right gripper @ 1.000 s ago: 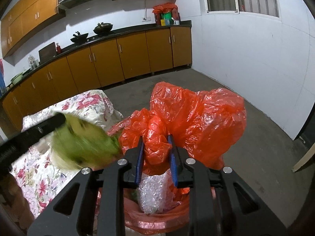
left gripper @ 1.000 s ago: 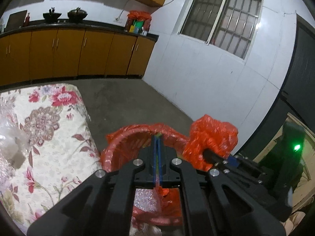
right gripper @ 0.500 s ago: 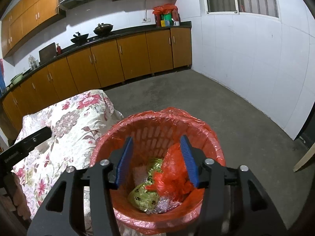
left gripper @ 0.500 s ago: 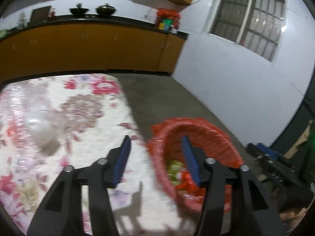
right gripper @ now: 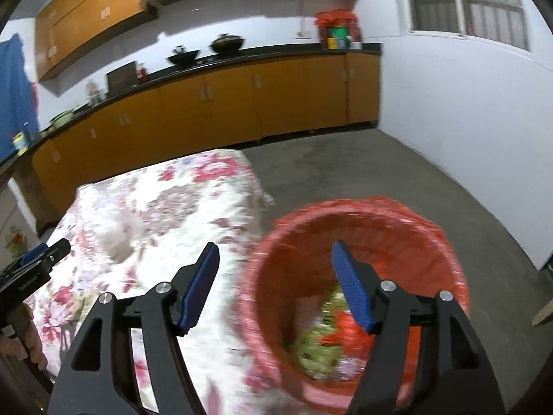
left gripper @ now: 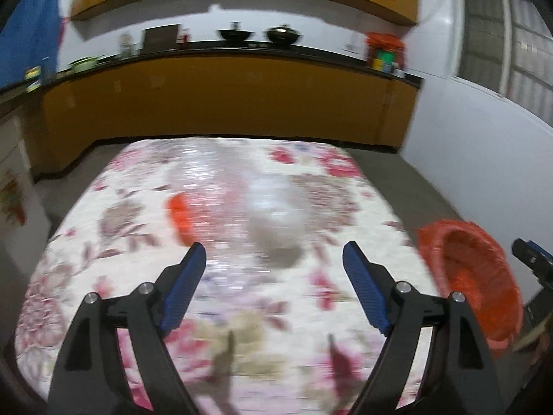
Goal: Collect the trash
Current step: 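Grasp a clear plastic bag with the right gripper while the left grasps bubble wrap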
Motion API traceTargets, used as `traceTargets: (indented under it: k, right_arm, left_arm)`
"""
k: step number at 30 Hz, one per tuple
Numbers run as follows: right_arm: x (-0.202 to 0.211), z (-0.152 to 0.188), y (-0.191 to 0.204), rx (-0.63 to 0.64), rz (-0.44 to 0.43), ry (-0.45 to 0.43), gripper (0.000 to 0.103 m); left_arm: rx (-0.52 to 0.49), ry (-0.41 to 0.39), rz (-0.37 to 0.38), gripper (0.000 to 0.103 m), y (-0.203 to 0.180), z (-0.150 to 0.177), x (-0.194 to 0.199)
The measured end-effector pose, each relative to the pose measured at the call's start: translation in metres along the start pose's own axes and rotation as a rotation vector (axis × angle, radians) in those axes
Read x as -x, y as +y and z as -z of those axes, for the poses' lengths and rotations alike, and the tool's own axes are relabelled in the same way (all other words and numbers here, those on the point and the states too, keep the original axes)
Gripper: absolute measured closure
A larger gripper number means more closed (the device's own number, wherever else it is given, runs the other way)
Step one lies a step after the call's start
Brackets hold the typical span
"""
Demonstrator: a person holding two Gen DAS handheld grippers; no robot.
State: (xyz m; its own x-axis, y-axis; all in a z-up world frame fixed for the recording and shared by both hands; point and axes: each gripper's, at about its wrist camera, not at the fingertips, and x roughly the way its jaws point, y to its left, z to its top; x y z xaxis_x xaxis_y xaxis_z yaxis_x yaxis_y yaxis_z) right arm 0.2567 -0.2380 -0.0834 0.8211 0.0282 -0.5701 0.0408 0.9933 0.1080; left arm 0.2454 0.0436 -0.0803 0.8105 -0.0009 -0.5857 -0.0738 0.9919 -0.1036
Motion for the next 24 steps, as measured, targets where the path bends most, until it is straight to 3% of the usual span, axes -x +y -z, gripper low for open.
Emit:
traceTargets:
  k: [5, 11, 18, 24]
  right_arm:
    - [-0.019, -0.007, 0.055, 0.061, -0.099, 0.012, 0.025]
    - [-0.047, -0.012, 0.124, 0.146, -0.184, 0.022, 0.013]
    - [-0.082, -0.012, 0.180, 0.205, -0.215, 0.046, 0.012]
    - [-0.113, -0.016, 0.219, 0.223, -0.251, 0.069, 0.012]
  left_arm:
    - [0.072, -0.016, -0.083, 0.022, 0.048, -0.001, 0.003]
    - [0.089, -0.042, -0.148, 0.022, 0.084, 0.000, 0.006]
    - [0.102, -0.052, -0.179, 0.012, 0.113, 0.003, 0.001]
    - [0.134, -0.052, -0.191, 0.012, 0.132, 0.001, -0.004]
